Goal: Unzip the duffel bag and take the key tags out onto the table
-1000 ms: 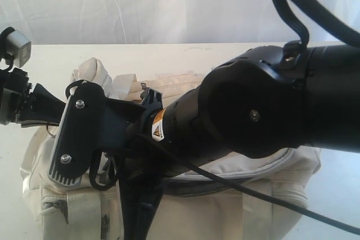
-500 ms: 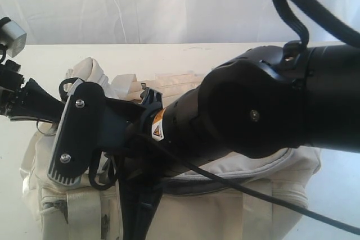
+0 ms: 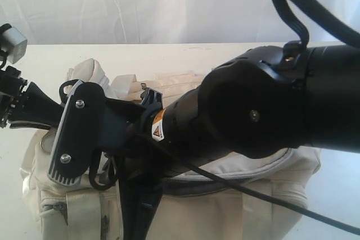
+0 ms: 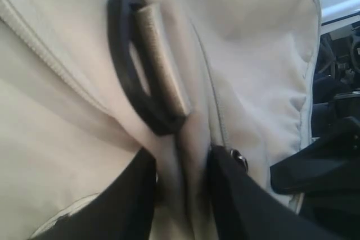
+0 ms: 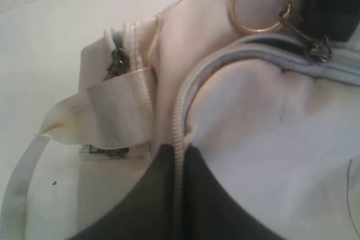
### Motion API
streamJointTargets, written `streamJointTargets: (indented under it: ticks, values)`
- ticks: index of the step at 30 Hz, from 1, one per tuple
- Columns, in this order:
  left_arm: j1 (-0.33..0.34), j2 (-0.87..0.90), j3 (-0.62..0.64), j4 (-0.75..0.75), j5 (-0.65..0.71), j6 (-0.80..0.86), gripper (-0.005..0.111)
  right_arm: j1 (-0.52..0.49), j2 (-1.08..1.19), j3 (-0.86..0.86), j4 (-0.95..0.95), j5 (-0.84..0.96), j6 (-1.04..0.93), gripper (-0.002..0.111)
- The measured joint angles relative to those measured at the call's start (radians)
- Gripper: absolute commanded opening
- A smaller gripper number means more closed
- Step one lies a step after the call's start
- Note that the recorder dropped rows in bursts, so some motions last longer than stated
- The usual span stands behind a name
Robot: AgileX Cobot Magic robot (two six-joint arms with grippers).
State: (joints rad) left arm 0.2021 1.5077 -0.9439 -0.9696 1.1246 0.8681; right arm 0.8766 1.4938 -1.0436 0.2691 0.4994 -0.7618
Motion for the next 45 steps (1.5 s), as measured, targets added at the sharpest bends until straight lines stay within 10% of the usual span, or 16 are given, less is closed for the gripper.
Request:
streamJointTargets:
  ticks: [33, 45]
  values:
    - [0.000, -0.234, -0.043, 0.158, 0.002, 0.027, 0.039, 0.000, 0.000, 0.000, 0.000, -0.002, 0.000, 0.000]
    - [-0.029, -0.235, 0.122, 0.125, 0.002, 0.067, 0.039, 0.000, 0.000, 0.000, 0.000, -0.004, 0.000, 0.000]
